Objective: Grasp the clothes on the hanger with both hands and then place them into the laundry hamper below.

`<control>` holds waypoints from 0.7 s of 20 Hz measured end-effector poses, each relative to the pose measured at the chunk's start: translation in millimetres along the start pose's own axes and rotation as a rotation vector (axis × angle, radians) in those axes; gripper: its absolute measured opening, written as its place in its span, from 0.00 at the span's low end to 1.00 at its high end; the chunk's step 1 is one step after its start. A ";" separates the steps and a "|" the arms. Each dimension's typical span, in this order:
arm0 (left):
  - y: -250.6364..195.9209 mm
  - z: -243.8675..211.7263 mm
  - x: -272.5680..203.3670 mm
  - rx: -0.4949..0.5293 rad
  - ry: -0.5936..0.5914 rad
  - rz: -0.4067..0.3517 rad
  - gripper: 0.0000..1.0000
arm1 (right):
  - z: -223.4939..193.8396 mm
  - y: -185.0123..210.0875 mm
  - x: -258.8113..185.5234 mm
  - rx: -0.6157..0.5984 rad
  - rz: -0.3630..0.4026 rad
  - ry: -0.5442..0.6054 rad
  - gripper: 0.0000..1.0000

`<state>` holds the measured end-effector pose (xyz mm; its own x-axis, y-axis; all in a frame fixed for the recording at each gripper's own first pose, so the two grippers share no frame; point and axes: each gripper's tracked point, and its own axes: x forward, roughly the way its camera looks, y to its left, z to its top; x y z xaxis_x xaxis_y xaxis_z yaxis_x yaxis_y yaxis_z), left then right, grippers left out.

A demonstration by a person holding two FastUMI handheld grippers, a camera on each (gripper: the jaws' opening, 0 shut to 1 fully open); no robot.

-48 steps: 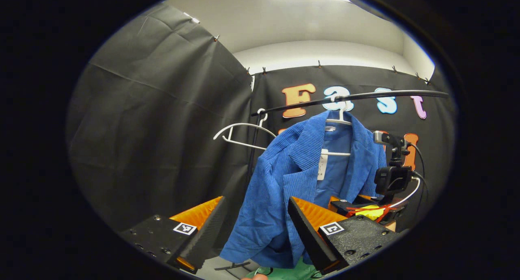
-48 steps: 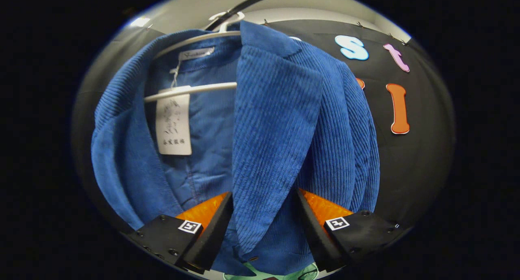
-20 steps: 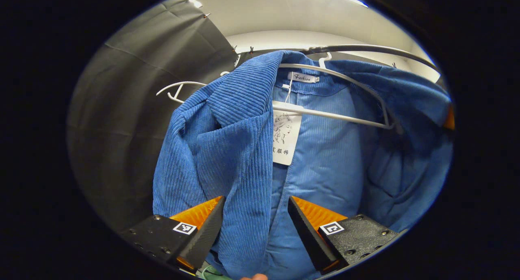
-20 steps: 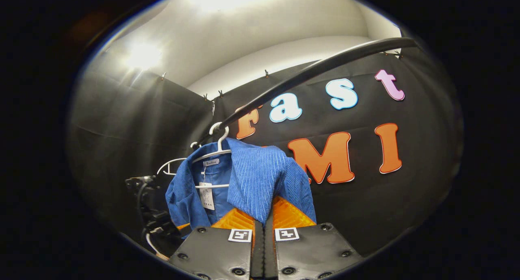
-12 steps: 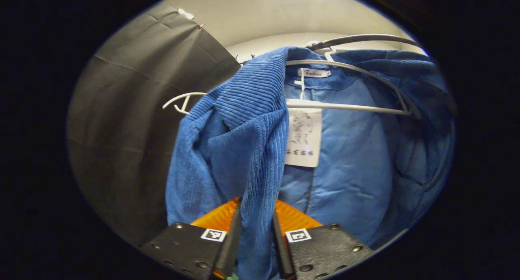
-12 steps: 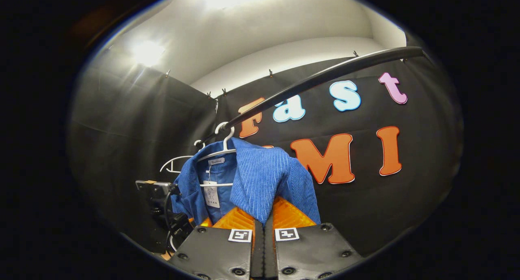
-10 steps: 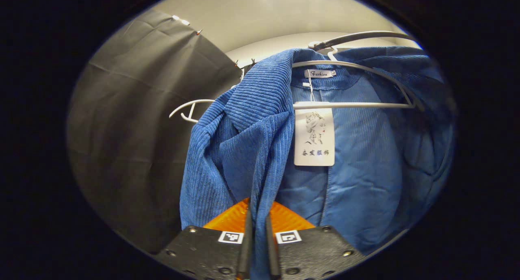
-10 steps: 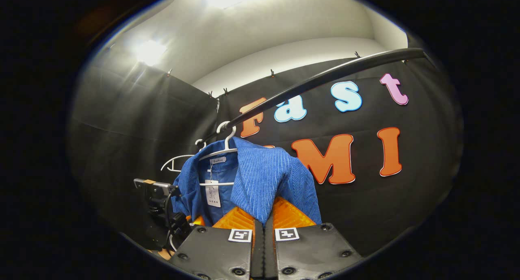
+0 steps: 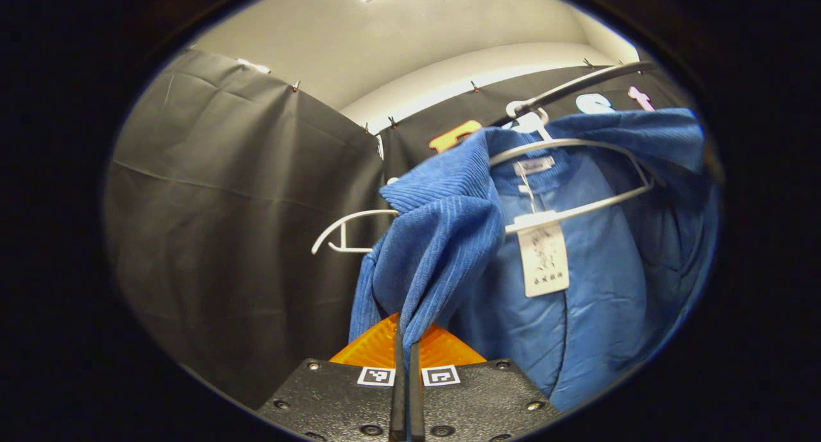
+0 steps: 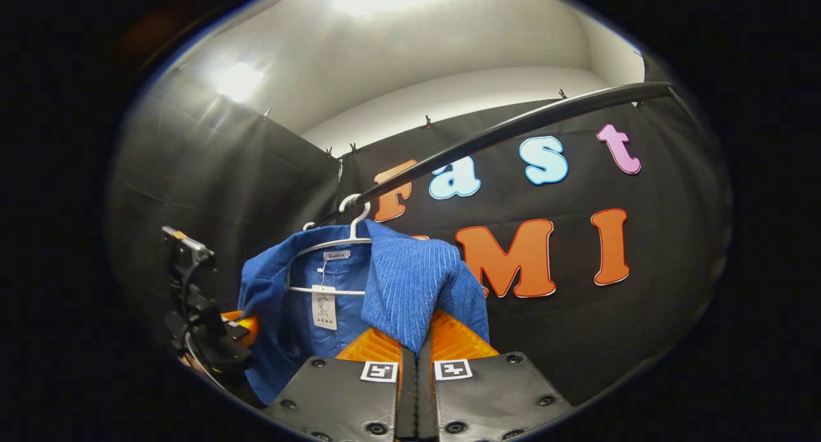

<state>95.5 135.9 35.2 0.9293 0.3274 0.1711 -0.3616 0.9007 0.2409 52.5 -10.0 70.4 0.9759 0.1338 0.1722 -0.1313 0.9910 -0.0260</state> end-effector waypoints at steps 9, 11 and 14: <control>79.0 133.8 47.1 0.035 -0.121 0.023 0.00 | -8.4 -12.9 12.0 0.014 -0.015 0.006 0.07; 96.9 145.0 69.0 0.061 -0.119 0.016 0.00 | -12.4 -21.2 16.6 0.012 -0.031 0.008 0.07; 103.7 145.8 98.3 0.061 -0.090 -0.048 0.02 | -12.9 -29.7 15.4 0.017 -0.061 0.004 0.07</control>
<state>138.4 219.8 216.3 0.9362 0.2545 0.2424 -0.3230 0.8948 0.3082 73.7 -37.4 61.1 0.9828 0.0733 0.1693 -0.0745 0.9972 0.0008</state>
